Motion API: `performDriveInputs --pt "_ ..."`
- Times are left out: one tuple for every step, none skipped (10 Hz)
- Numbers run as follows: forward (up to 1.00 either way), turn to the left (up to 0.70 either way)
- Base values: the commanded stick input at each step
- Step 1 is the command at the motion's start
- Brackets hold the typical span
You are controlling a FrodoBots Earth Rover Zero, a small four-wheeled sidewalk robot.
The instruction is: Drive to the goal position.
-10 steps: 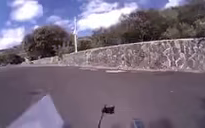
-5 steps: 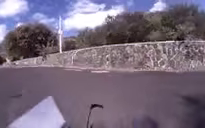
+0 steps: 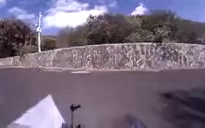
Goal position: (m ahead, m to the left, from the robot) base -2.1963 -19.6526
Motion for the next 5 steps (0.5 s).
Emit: performDriveInputs --pt "0.0 -0.7" --pt "0.0 -0.7" --pt "0.0 -0.7" --pt "0.0 -0.7" --pt "0.0 -0.7"
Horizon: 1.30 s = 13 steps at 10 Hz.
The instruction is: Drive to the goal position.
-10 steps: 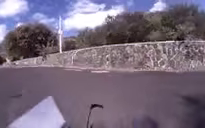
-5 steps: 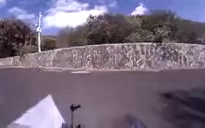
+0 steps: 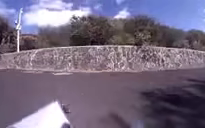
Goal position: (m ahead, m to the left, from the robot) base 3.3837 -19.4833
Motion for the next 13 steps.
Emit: performDriveInputs --pt "0.0 -0.7" --pt "0.0 -0.7" --pt "0.0 -0.7" --pt "0.0 -0.7" --pt "0.0 -0.7" --pt "0.0 -0.7" --pt "0.0 -0.7" --pt "0.0 -0.7" --pt "0.0 -0.7" --pt "0.0 -0.7" --pt "0.0 -0.7" --pt "0.0 -0.7" --pt "0.0 -0.69"
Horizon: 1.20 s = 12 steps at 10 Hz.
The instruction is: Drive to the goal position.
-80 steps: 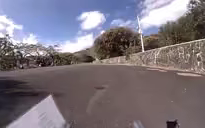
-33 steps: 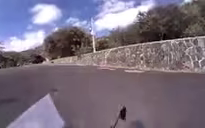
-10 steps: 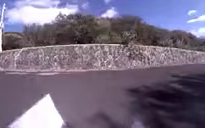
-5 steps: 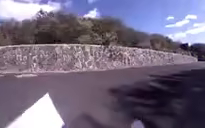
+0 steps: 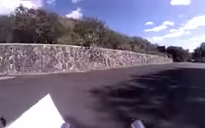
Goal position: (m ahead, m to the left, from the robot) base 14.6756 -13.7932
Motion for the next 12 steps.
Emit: performDriveInputs --pt "0.0 0.0" --pt "0.0 0.0" --pt "0.0 0.0" --pt "0.0 0.0" --pt "0.0 0.0" --pt "0.0 0.0" --pt "0.0 0.0" --pt "0.0 0.0" --pt "0.0 0.0" --pt "0.0 -0.32" --pt "0.0 -0.64" --pt "0.03 -0.66"
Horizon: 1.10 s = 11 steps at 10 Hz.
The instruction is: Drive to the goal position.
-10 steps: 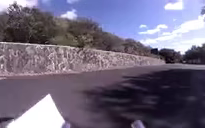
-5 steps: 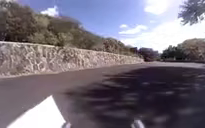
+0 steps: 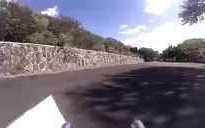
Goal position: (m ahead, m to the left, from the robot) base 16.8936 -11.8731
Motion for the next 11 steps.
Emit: performDriveInputs --pt "0.43 -0.38" --pt "0.66 -0.33" --pt "0.7 -0.34" --pt "0.7 -0.21" --pt "0.7 -0.08" --pt "0.7 0.0" --pt "0.7 0.0" --pt "0.7 -0.05" --pt "0.7 -0.26" --pt "0.7 -0.35" --pt "0.7 -0.35"
